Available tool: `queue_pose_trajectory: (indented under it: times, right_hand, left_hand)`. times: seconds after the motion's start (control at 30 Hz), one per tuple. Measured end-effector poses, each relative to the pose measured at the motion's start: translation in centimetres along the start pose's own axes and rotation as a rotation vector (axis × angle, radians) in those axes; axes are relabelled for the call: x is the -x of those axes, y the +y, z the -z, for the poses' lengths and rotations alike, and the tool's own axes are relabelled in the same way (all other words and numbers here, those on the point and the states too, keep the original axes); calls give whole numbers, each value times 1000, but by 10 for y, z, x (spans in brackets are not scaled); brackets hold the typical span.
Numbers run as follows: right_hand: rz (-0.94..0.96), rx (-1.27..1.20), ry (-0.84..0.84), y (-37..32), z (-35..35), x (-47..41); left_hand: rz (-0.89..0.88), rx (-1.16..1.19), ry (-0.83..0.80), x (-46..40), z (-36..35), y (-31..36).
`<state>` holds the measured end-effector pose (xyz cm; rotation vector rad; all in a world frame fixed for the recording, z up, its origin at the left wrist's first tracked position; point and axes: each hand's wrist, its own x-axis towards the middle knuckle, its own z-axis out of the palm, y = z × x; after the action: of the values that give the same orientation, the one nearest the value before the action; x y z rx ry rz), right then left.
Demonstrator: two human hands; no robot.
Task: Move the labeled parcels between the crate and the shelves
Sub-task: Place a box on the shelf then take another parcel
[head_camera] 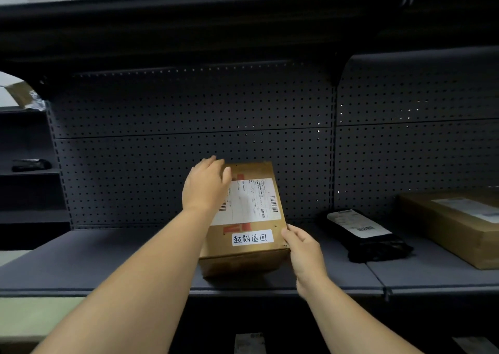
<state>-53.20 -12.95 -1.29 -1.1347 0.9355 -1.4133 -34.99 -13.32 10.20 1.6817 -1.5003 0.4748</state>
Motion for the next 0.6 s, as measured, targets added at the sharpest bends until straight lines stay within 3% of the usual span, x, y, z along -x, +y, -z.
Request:
queue_pose_trajectory:
  times: [0.17, 0.33, 0.6]
  right_hand:
    - [31, 11, 9, 7, 3, 0]
    - [14, 47, -3, 7, 6, 1]
    - [-196, 78, 97, 0, 4, -2]
  left_hand:
    - [-102, -128, -90, -34, -11, 16]
    - [-50, -190, -179, -43, -20, 23]
    - [-45, -340, -81, -41, -7, 12]
